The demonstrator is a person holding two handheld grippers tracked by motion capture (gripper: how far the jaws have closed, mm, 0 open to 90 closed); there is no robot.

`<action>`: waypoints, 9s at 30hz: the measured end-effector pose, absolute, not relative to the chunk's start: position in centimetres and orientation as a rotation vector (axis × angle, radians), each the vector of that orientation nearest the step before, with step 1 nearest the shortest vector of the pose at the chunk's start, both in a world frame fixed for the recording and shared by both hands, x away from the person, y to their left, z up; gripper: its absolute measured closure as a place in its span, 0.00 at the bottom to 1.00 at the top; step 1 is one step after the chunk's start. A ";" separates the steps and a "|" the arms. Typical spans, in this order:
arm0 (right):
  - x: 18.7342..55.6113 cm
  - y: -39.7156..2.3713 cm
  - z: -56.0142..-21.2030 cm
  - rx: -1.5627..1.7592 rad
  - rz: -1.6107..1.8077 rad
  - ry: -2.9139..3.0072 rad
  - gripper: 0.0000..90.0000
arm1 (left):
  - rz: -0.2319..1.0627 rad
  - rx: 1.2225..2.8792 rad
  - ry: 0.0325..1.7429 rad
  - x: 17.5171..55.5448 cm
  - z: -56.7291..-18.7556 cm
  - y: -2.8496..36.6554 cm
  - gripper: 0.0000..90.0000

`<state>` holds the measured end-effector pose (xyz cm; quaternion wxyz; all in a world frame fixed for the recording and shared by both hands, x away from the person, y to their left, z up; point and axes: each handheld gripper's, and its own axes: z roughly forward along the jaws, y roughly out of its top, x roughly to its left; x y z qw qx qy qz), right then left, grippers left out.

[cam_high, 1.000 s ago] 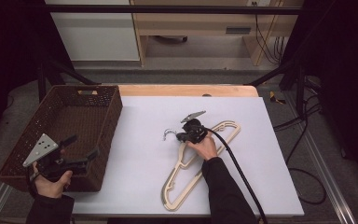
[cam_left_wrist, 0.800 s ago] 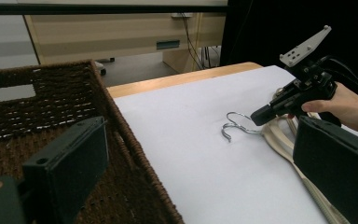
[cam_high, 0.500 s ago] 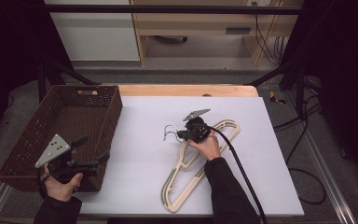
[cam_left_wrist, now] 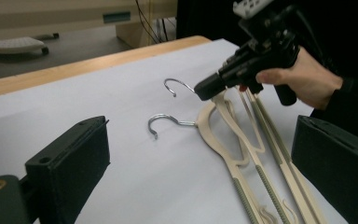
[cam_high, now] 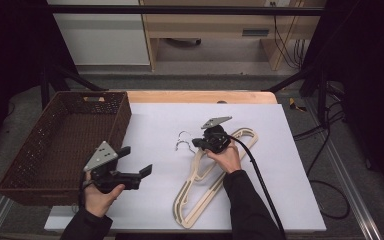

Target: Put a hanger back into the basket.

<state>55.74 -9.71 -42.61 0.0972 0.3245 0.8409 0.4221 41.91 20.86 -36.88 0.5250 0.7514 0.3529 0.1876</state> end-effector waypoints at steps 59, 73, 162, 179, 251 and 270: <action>51.0 -12.4 -37.8 0.801 1.372 2.350 0.98 | -0.036 1.845 0.978 47.7 -43.2 6.7 0.91; 46.5 -15.4 -34.4 0.733 1.527 2.216 0.88 | 0.062 1.844 0.897 45.4 -39.5 7.4 0.95; 42.5 -24.3 -39.3 1.104 1.461 1.929 0.03 | 0.533 1.967 0.992 49.1 -31.3 44.2 0.96; 42.6 -24.1 -39.5 1.102 1.456 1.941 0.03 | 0.428 1.996 1.171 51.0 -37.5 43.7 0.95; 42.6 -23.6 -37.8 1.060 1.486 1.921 0.04 | 0.626 1.628 0.865 43.1 -32.2 32.5 0.06; 44.4 -21.3 -37.8 1.078 1.478 1.968 0.05 | 0.529 1.703 0.781 41.0 -35.9 25.5 0.04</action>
